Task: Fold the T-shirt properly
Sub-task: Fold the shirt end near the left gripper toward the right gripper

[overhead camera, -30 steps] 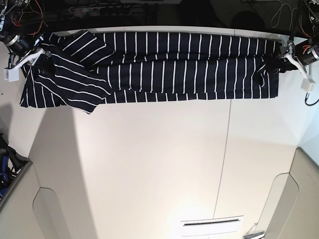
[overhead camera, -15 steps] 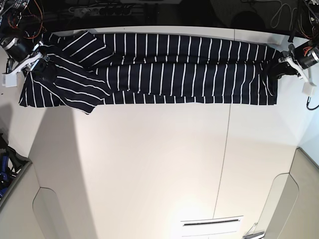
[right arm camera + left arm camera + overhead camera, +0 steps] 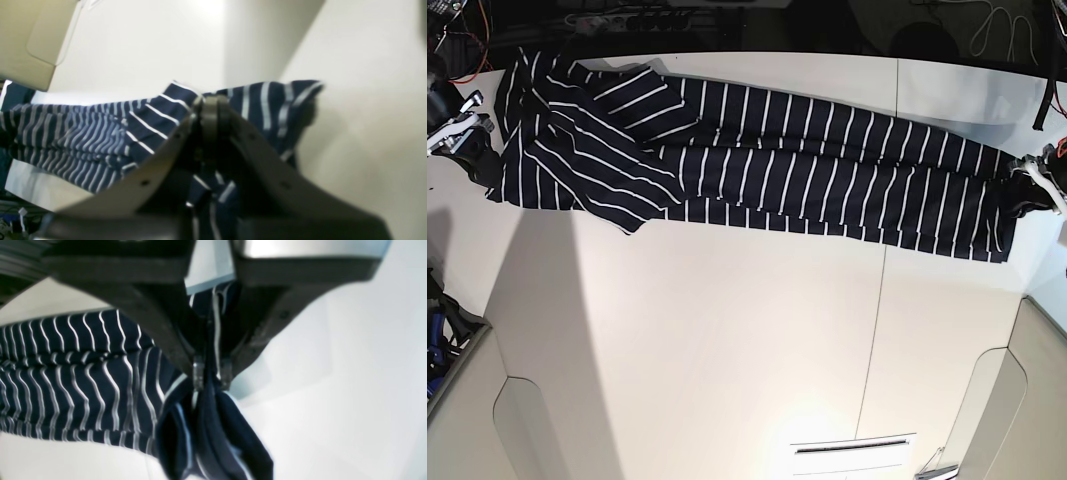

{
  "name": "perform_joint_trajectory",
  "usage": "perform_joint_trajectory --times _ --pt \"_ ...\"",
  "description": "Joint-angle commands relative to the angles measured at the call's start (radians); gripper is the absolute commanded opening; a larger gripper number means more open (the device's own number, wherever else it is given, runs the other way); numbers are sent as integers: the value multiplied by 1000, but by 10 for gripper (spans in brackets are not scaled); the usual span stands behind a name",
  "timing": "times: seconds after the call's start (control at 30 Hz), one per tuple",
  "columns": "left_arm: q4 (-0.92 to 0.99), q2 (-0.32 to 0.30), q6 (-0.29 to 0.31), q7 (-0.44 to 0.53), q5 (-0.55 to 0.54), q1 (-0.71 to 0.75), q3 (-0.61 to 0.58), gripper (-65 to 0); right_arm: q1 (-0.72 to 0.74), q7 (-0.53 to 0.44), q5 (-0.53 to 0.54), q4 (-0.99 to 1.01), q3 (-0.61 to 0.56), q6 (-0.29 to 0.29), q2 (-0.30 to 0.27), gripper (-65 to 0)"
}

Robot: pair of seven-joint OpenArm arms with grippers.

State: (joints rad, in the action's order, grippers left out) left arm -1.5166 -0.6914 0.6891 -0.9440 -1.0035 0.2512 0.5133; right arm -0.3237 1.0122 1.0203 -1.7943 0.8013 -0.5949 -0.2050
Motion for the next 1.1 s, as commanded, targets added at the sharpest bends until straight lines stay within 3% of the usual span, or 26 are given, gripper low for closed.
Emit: perform_joint_trajectory --times 0.0,0.13,0.23,0.47,0.67,0.93,1.07 --pt "-14 -35 9 20 -7 -22 11 -650 2 -16 20 -17 6 -4 -13 -650" --pt "-37 -48 9 0 -31 -13 10 -650 2 -17 19 -17 6 -4 -13 -650" --pt "-120 -48 9 -34 -117 34 -14 -650 2 -16 11 -17 6 -4 -13 -650" --pt "-420 -34 9 10 -95 95 -239 -650 2 -17 9 -17 6 -4 -13 -650" --pt "-461 54 9 126 118 76 -391 -650 2 -9 2 -17 6 -4 -14 -650" --pt "-437 195 -50 144 230 -9 -510 -650 0 -7 -49 -17 7 -4 -14 -650" --pt "-375 267 -50 147 247 -37 -526 -650 -1 26 -56 -17 13 -4 -14 -650"
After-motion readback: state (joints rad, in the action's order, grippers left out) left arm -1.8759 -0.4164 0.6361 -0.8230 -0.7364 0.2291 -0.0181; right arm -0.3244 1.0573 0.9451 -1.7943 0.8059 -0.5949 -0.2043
